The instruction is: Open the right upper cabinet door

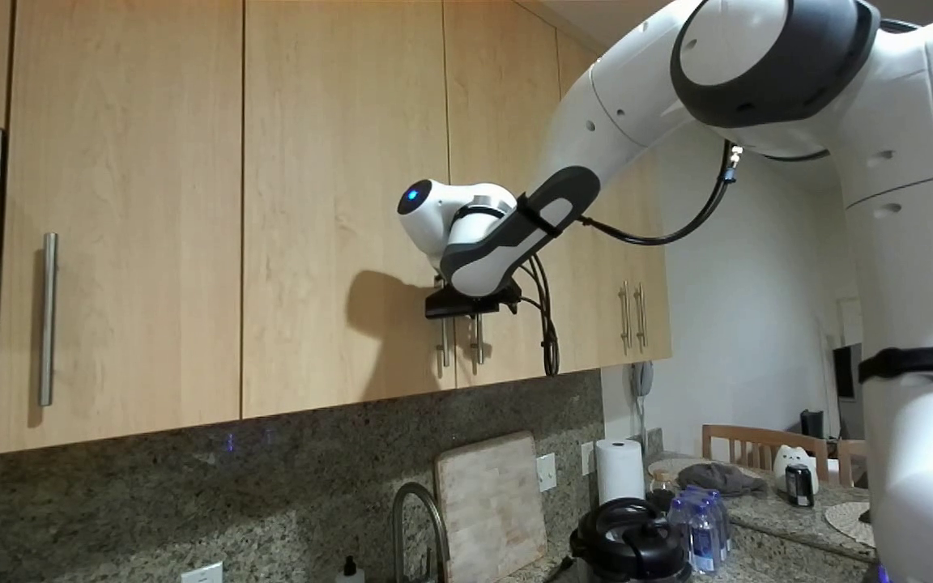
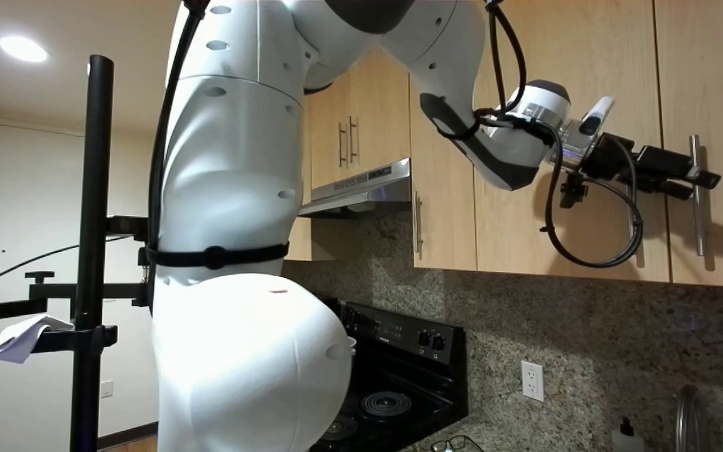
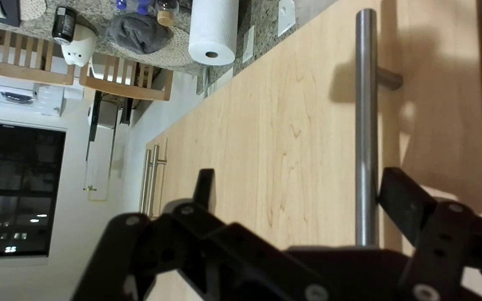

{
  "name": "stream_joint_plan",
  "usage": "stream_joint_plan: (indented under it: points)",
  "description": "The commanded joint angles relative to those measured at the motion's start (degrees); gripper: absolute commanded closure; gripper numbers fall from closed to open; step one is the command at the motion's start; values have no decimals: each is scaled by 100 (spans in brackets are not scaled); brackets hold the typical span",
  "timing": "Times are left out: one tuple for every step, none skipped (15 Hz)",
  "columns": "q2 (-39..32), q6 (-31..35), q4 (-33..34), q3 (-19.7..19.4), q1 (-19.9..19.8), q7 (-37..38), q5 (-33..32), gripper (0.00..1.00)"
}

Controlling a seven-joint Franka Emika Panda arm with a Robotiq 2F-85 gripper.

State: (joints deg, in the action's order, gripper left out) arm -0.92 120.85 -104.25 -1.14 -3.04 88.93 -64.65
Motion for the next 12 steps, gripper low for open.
stream_joint_plan:
  points:
    - [62, 245, -188, -27, 57, 394, -215, 0]
    - [35, 272, -183, -43, 40, 390, -212, 0]
    - [19, 267, -182, -52, 33, 385, -217, 0]
    - [27, 324, -209, -63, 23, 348, -234, 0]
    - [44, 396, -244, -76, 15, 324, -244, 0]
    - [76, 497, -302, -96, 6, 305, -293, 0]
    - [111, 608, -367, -115, 0, 269, -344, 0]
    - [155, 744, -448, -135, -4, 243, -418, 0]
    - [190, 860, -509, -158, -7, 247, -481, 0]
    - [234, 900, -563, -173, -2, 307, -597, 0]
    - [267, 954, -605, -186, -1, 314, -690, 0]
    - [286, 927, -622, -186, 7, 325, -757, 0]
